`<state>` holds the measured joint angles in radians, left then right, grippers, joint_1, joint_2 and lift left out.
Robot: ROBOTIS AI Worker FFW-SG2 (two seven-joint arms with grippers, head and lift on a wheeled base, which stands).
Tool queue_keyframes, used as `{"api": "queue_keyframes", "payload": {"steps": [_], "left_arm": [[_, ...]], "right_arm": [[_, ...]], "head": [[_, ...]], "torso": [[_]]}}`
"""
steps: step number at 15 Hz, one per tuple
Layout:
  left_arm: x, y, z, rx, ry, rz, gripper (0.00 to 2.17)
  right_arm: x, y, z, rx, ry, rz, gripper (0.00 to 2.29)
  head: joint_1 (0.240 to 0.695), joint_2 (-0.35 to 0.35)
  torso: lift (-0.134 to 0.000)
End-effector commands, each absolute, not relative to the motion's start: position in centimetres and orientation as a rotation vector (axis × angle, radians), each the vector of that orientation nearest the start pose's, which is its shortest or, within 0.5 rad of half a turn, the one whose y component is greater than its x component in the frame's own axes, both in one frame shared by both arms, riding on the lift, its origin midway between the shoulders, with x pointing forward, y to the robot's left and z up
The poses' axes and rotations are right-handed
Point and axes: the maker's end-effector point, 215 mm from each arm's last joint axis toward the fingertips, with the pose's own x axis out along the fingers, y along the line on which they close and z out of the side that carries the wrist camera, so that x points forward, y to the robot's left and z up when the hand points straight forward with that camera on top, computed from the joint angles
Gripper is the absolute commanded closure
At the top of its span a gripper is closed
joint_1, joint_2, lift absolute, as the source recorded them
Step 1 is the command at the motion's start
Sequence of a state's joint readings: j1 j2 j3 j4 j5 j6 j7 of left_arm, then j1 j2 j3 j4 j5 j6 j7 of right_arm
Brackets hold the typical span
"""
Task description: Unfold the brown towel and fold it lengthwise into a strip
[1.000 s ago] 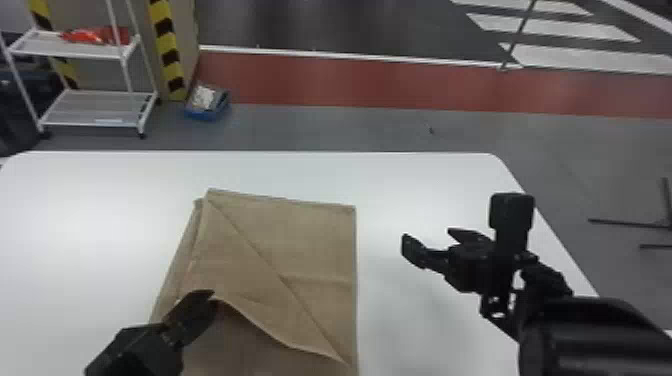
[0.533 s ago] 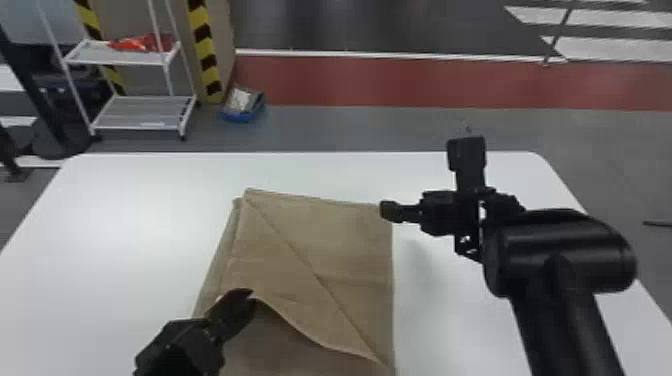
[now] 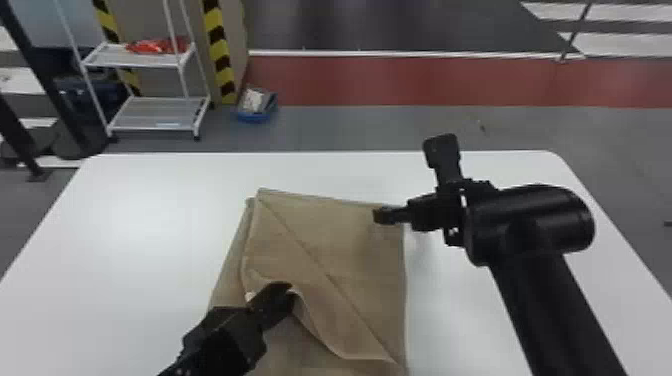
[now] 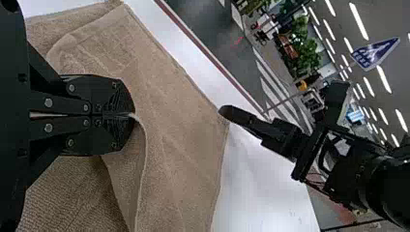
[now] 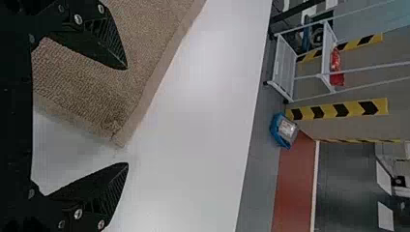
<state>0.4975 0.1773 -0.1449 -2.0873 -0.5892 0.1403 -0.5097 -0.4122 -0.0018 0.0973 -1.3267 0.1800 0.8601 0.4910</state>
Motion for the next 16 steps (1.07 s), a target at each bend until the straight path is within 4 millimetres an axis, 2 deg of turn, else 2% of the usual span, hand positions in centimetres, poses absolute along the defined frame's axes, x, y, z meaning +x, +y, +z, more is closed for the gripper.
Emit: {"api": "queue_keyframes", "payload": {"steps": [1, 2, 6, 9, 10, 11, 13, 16], "left_arm": [[39.8, 10.6, -41.6, 0.657, 0.232, -0.656, 1.70], [39.8, 10.5, -41.6, 0.659, 0.232, -0.659, 1.70], [39.7, 10.3, -41.6, 0.660, 0.230, -0.663, 1.70], [39.8, 10.4, -41.6, 0.666, 0.229, -0.666, 1.70], [39.8, 10.5, -41.6, 0.664, 0.228, -0.664, 1.70], [39.9, 10.6, -41.5, 0.664, 0.226, -0.660, 1.70], [41.1, 11.9, -40.5, 0.668, 0.210, -0.621, 1.70], [43.2, 16.3, -38.9, 0.645, 0.221, -0.528, 1.70]], "right_arm": [[62.2, -12.2, -45.6, -0.064, 0.738, 0.475, 0.37], [62.5, -12.3, -45.4, -0.075, 0.738, 0.474, 0.44], [62.1, -12.8, -47.1, -0.145, 0.810, 0.465, 0.53], [61.4, -13.1, -47.8, -0.117, 0.829, 0.454, 1.68], [61.5, -13.4, -47.4, -0.120, 0.826, 0.440, 1.95], [61.6, -14.2, -46.9, -0.112, 0.816, 0.412, 1.99], [61.6, -17.4, -45.0, -0.051, 0.791, 0.338, 1.99], [60.1, -24.1, -42.6, 0.056, 0.775, 0.219, 1.99]], "head": [[0.695, -0.020], [0.695, -0.018], [0.695, -0.021], [0.695, -0.025], [0.695, -0.025], [0.695, -0.027], [0.695, -0.037], [0.695, -0.059]], "torso": [[-0.121], [-0.121], [-0.121], [-0.121], [-0.121], [-0.121], [-0.121], [-0.121]]}}
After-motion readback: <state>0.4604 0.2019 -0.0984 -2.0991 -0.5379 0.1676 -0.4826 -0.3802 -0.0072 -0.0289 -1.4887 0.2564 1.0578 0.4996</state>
